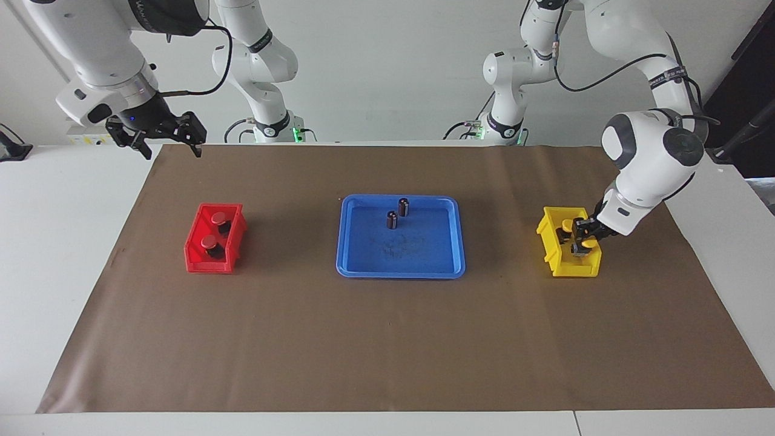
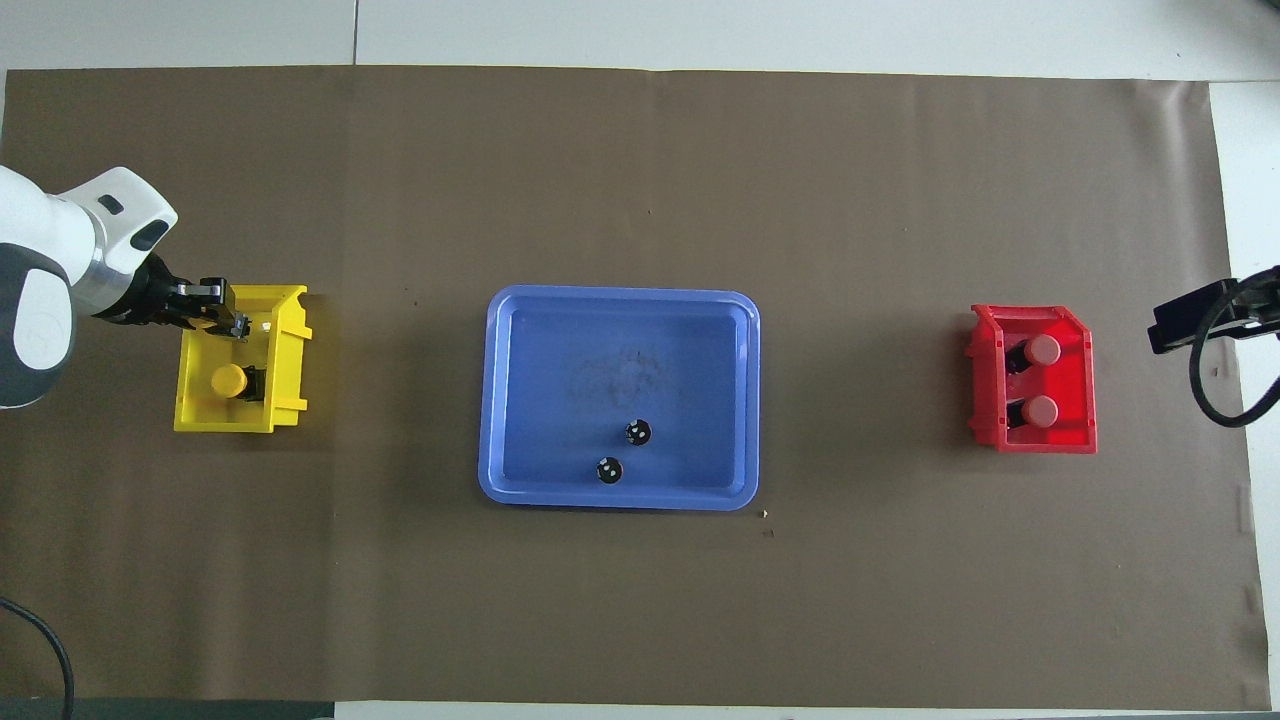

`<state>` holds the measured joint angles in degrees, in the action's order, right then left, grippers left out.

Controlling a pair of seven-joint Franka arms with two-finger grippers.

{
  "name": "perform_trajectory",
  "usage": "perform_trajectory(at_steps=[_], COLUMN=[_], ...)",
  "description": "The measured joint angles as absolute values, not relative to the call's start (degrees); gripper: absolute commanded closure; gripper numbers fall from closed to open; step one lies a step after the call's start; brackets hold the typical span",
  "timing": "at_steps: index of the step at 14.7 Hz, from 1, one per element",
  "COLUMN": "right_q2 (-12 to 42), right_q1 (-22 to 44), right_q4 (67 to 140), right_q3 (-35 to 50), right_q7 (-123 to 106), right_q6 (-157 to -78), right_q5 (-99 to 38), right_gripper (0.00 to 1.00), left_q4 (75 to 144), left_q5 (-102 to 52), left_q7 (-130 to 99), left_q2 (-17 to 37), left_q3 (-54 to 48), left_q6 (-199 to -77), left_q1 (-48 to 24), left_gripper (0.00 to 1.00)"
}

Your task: Sort red and yellow buttons by color

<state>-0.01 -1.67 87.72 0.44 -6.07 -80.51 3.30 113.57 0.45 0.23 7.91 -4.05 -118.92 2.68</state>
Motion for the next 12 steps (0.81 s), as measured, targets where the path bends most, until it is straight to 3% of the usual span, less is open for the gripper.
perform_trajectory(at_steps=[3,4,6,7,12], right_q2=[-0.2,-0.5,-0.7,-0.7,-0.7], right_q1=[-1.2,-1.2,-1.2,-1.1,-1.1], right_q4=[87.2,87.1,87.1,87.1,87.3], right_q3=[0.3,0.3,0.3,0.3,0.5], right_q7=[-5.9,-5.9,-5.9,-5.9,-5.9], right_q6=[-80.5,-80.5,-80.5,-80.5,-80.5], right_q5=[3.3,3.3,3.3,3.3,3.3], right_gripper=[0.00,0.00,0.00,0.00,0.00], left_q4=[116.7,117.2,118.1,118.4,118.7], left_q5=[0.3,0.2,0.2,0.2,0.2], left_q7=[0.2,0.2,0.2,0.2,0.2], left_q2=[7.4,7.4,7.4,7.4,7.4], left_q3=[-4.4,-4.6,-4.7,-4.7,-4.7], left_q6=[-122.7,-123.0,-124.0,-124.6,-125.9], left_q1=[2.5,2.5,2.5,2.5,2.5], left_gripper=[0.99,0.94,0.54,0.43,0.32])
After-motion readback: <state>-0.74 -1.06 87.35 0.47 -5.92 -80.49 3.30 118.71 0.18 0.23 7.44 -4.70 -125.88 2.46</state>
